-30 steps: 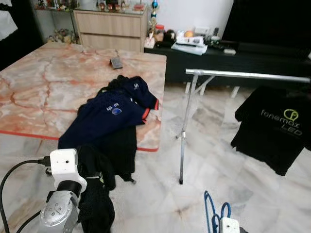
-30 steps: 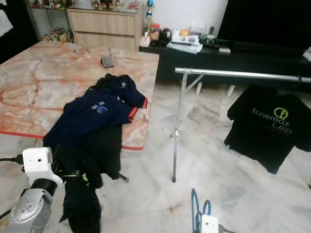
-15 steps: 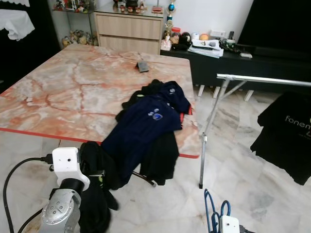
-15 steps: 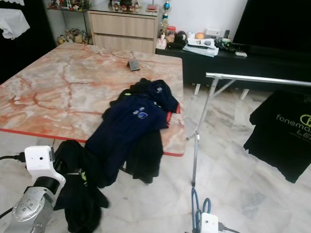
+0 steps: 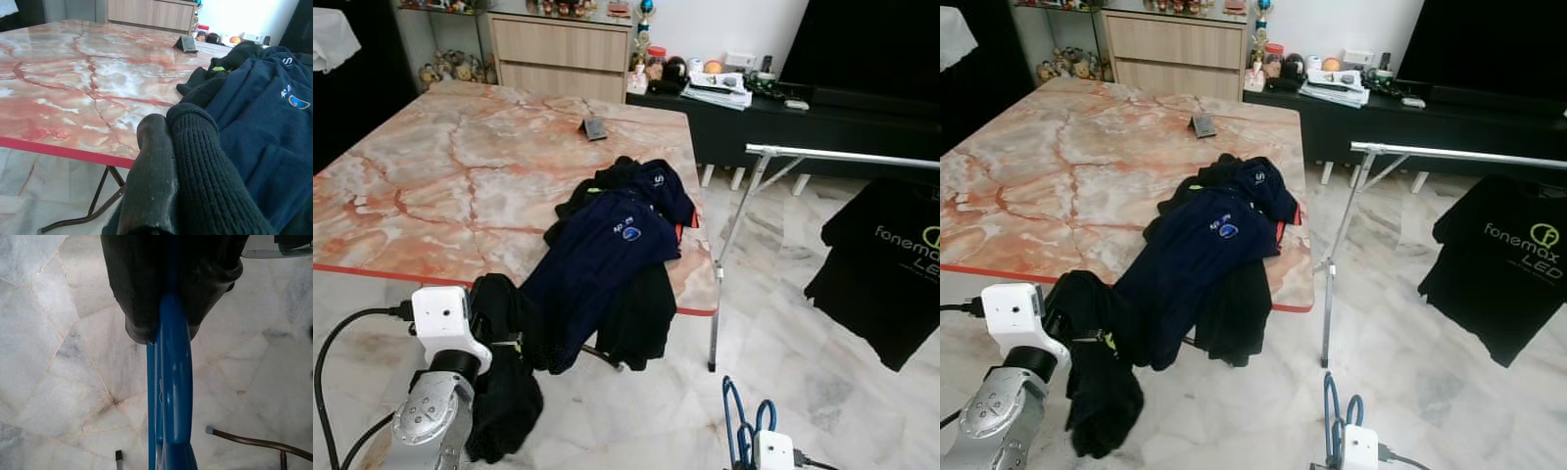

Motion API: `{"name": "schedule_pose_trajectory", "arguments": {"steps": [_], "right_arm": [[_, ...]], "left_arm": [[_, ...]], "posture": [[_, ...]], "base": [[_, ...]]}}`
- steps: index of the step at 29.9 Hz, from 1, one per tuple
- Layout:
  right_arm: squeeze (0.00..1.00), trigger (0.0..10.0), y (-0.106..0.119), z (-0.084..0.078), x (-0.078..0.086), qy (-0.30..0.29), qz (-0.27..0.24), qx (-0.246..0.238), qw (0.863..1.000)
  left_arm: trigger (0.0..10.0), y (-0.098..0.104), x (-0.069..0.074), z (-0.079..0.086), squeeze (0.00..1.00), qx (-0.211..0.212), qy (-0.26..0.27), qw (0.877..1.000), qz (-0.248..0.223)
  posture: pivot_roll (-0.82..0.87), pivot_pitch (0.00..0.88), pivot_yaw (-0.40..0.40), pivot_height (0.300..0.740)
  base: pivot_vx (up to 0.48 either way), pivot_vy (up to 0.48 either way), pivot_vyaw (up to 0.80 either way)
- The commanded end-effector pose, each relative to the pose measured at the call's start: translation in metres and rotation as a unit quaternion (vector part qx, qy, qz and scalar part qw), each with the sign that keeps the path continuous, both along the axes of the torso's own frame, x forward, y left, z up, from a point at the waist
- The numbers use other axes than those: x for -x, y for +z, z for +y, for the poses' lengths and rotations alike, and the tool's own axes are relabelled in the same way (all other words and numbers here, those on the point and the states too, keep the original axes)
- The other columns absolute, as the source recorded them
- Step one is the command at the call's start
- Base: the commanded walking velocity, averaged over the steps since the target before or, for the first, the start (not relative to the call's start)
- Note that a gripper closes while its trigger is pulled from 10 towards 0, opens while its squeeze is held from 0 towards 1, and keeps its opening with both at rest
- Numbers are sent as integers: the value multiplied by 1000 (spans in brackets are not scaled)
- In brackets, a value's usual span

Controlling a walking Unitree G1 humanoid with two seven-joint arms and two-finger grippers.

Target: Hang hanger

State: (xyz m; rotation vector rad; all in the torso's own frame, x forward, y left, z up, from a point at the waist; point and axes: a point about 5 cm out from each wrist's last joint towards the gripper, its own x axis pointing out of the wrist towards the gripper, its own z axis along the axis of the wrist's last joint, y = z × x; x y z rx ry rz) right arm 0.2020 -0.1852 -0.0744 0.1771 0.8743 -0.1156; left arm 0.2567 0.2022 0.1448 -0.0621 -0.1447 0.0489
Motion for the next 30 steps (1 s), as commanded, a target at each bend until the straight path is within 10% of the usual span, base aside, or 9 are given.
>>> {"name": "schedule_pose_trajectory", "arguments": {"steps": [1,17,18,21,30], "right_arm": [[0,10000,-1,0,2,-7,4,-4,1000],[0,10000,-1,0,1,-6,4,-4,1000],[0,10000,-1,1,1,-4,4,-4,1000],[0,10000,-1,1,0,-4,3,-4,1000],[0,10000,0,1,0,-3,4,-3,1000]], "left_arm": [[10000,11,0,-3,0,3,-9,1000,-23],[10000,12,0,-4,0,3,-12,1000,-23],[10000,49,-17,-22,0,-21,-70,994,-77],[10000,68,-25,-30,0,-31,-94,990,-105],[10000,67,-23,-32,0,-29,-100,990,-97]], "posture": [[188,27,-68,740],[188,28,-69,740],[197,31,-75,740],[195,29,-73,740],[198,28,-77,740]], "base": [[0,0,0],[0,0,0],[352,0,0],[355,0,0],[358,0,0]]}}
